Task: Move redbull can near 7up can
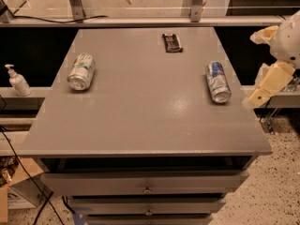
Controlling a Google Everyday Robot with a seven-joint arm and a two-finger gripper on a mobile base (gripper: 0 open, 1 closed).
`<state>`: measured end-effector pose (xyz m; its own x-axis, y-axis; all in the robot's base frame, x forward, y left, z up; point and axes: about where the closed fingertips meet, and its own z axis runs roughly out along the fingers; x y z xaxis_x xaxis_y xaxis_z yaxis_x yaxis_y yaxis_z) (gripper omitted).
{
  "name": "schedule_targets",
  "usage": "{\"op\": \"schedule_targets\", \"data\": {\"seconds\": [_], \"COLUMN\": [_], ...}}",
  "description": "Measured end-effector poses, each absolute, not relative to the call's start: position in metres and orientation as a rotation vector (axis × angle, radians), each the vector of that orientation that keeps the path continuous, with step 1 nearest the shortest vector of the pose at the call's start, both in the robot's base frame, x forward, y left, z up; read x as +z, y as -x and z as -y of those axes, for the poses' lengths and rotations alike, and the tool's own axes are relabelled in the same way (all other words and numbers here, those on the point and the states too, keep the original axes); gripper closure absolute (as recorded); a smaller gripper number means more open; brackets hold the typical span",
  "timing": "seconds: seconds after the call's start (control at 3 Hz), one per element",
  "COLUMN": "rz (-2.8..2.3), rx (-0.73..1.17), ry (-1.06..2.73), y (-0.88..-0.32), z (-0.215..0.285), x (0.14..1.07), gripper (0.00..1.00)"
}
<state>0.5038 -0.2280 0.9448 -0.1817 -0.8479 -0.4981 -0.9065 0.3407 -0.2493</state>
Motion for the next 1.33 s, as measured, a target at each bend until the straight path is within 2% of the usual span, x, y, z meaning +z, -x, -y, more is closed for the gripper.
{"op": "schedule_targets", "data": {"seconds": [1.33], "rz": [-2.161], "rx": [0.297], "ry": [1.139], "y": [-0.573], "z": [0.231], "x": [0.851], "gripper": [0.00]}}
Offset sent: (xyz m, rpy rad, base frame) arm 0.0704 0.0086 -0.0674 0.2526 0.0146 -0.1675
